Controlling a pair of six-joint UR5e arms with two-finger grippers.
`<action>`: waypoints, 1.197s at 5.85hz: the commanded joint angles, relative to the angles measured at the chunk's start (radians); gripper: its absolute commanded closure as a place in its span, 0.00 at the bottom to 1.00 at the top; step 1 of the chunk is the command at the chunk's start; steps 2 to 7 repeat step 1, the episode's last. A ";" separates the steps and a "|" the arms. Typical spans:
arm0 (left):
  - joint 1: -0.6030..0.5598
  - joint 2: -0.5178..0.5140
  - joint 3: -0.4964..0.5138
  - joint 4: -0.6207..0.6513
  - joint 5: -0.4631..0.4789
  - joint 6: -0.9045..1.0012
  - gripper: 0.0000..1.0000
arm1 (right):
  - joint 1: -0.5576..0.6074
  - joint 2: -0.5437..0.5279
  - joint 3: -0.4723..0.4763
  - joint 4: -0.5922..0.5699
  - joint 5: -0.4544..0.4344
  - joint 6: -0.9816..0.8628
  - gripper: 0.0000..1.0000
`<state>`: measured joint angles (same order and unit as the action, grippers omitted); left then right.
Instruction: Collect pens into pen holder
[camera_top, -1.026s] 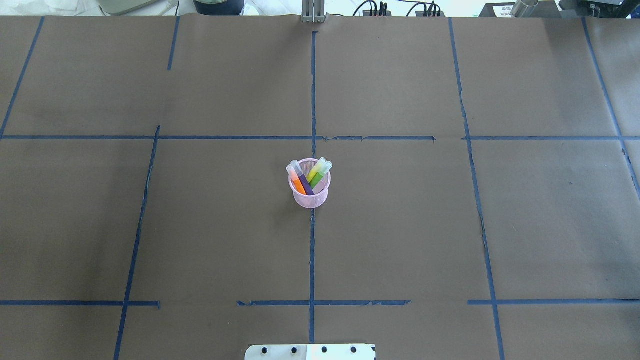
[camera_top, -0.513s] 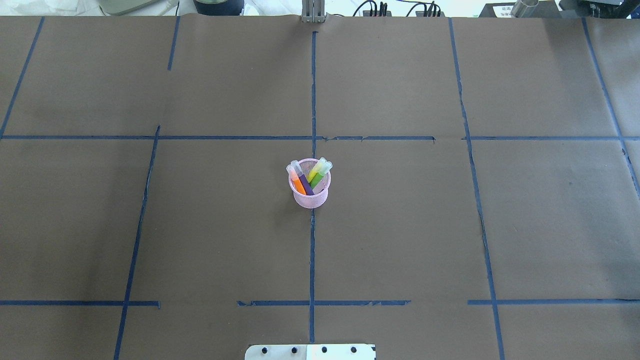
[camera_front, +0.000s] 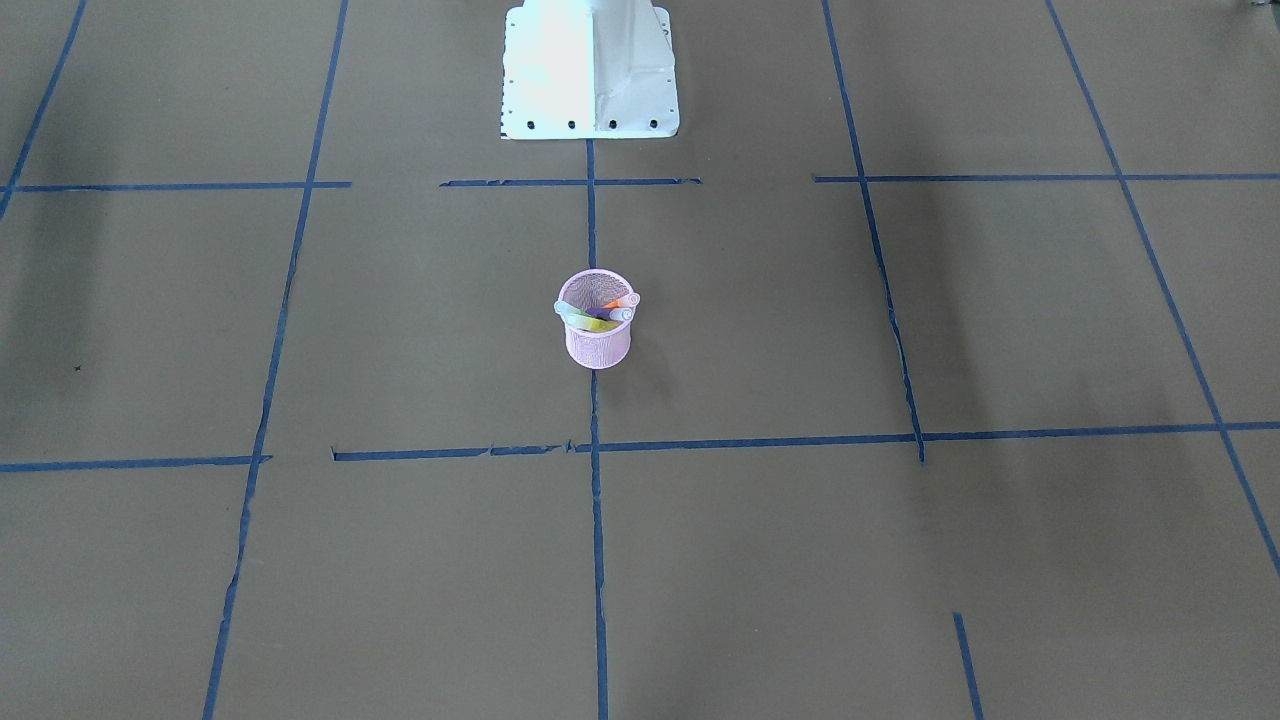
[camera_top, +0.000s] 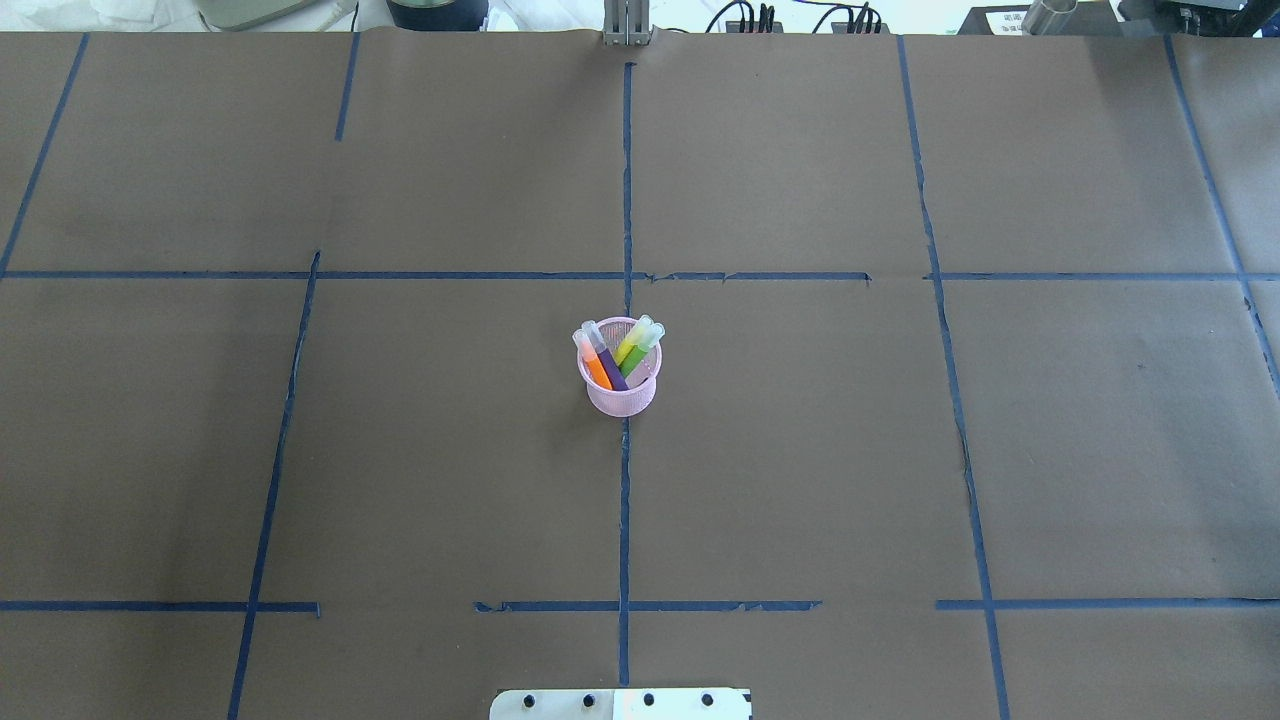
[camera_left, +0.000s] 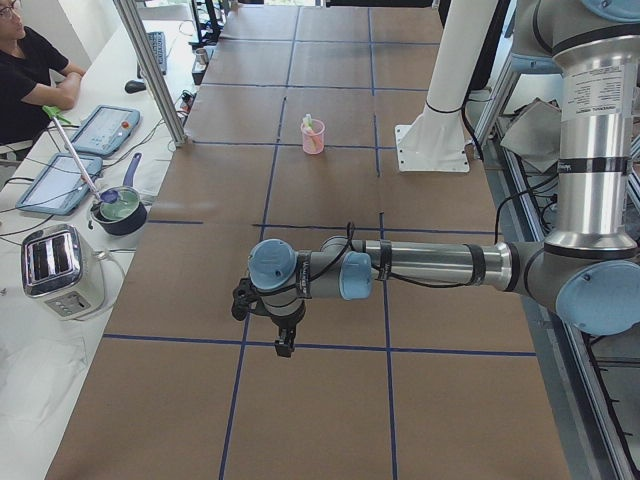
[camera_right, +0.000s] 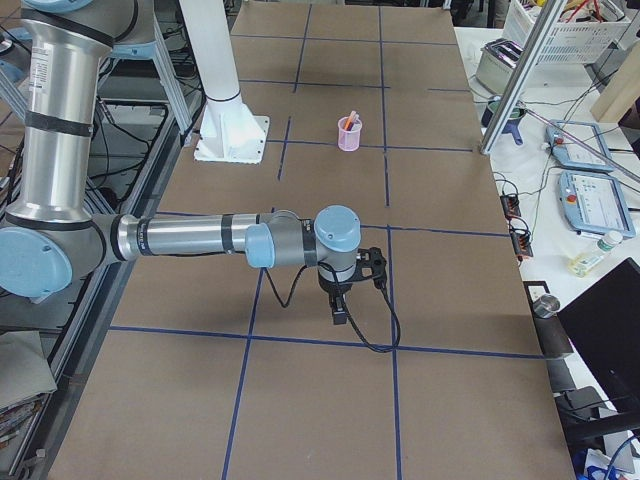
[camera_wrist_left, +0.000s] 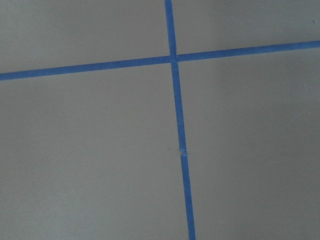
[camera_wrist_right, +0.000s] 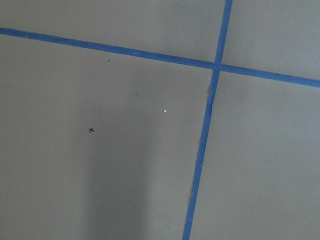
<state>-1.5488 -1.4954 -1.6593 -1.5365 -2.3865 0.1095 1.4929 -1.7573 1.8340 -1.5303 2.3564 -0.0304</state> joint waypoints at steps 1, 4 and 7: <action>0.001 -0.003 -0.005 0.002 -0.005 -0.001 0.00 | 0.001 -0.004 0.002 0.002 0.000 0.000 0.00; 0.001 -0.003 -0.005 0.002 -0.005 -0.001 0.00 | 0.001 -0.004 0.002 0.002 0.000 0.000 0.00; 0.001 -0.003 -0.005 0.002 -0.005 -0.001 0.00 | 0.001 -0.004 0.002 0.002 0.000 0.000 0.00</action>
